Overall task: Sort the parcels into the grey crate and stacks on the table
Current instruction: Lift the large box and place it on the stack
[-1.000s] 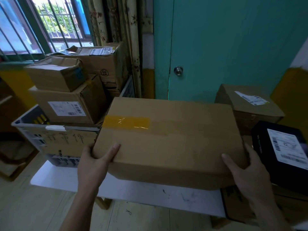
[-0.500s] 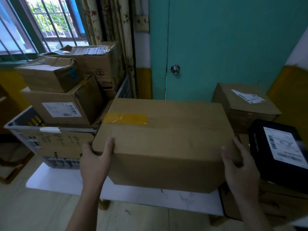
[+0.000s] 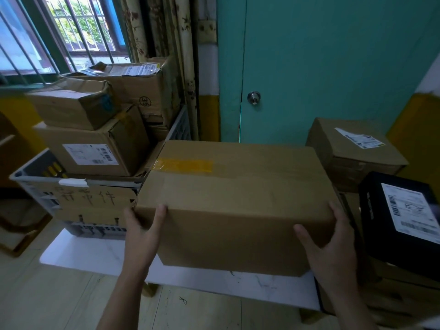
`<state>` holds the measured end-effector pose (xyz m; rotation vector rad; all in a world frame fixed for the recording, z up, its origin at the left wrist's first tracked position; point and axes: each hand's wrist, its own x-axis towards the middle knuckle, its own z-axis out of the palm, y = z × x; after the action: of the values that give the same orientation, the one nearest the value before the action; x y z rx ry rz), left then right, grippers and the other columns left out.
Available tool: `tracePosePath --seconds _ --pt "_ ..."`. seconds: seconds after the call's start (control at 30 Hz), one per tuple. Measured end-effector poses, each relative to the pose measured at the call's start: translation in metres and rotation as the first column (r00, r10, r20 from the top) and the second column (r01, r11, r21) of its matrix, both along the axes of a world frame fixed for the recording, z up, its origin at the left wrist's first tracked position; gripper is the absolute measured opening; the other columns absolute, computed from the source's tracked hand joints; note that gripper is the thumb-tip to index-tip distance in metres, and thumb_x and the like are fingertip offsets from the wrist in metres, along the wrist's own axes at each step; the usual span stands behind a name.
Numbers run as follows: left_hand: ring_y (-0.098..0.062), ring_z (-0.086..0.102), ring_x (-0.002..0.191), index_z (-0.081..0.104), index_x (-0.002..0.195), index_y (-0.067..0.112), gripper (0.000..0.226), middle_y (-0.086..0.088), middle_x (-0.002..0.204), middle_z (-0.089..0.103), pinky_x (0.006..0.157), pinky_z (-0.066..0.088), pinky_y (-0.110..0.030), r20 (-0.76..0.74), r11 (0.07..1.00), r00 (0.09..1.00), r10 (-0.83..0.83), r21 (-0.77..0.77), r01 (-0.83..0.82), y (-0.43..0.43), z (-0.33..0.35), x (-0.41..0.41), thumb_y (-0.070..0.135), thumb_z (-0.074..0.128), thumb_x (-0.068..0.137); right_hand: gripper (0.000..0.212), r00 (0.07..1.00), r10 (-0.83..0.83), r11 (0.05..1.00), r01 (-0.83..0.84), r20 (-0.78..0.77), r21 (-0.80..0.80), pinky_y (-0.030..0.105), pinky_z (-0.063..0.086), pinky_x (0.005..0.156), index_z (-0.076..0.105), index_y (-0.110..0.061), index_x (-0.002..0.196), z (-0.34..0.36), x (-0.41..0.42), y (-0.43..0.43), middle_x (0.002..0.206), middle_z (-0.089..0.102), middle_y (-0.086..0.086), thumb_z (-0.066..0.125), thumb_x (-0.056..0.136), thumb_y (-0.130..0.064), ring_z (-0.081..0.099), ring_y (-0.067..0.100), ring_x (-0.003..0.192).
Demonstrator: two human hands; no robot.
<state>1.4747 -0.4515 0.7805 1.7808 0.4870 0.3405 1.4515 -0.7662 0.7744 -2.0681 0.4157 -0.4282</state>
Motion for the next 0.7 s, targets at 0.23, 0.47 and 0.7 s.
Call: tracePosePath --seconds 0.23,0.47,0.7 --pt "-0.023 0.043 0.133 0.025 0.149 0.021 0.097 -0.004 0.152 0.040 0.107 0.042 -0.045 0.019 0.998 0.999 -0.046 -0.032 0.046 0.001 -0.007 -0.001 0.050 0.072 0.069 0.099 1.000 0.009 1.000 -0.009 -0.010 -0.029 0.054 0.041 0.102 0.021 -0.040 0.149 -0.001 -0.001 0.001 0.155 0.027 0.006 0.079 0.070 -0.048 0.035 0.032 0.138" --pt "-0.025 0.039 0.140 0.018 0.155 0.024 0.111 -0.003 0.157 0.034 0.114 0.038 -0.052 0.027 0.999 0.999 -0.043 -0.023 0.044 -0.001 -0.014 -0.004 0.050 0.076 0.065 0.109 1.000 0.005 1.000 -0.005 0.015 -0.011 0.054 0.038 0.105 0.011 -0.040 0.153 -0.002 -0.002 0.002 0.158 0.024 0.004 0.078 0.068 -0.051 0.032 0.029 0.142" --pt "-0.020 0.045 0.130 0.025 0.148 0.019 0.098 -0.005 0.151 0.041 0.109 0.040 -0.044 -0.043 0.997 0.997 -0.067 -0.032 0.066 -0.002 -0.031 -0.007 0.028 0.086 0.072 0.129 0.995 -0.087 0.967 0.095 -0.042 0.239 0.048 0.031 0.114 -0.007 -0.040 0.155 -0.013 -0.002 0.005 0.161 0.025 0.006 0.088 0.067 -0.033 0.033 0.029 0.144"
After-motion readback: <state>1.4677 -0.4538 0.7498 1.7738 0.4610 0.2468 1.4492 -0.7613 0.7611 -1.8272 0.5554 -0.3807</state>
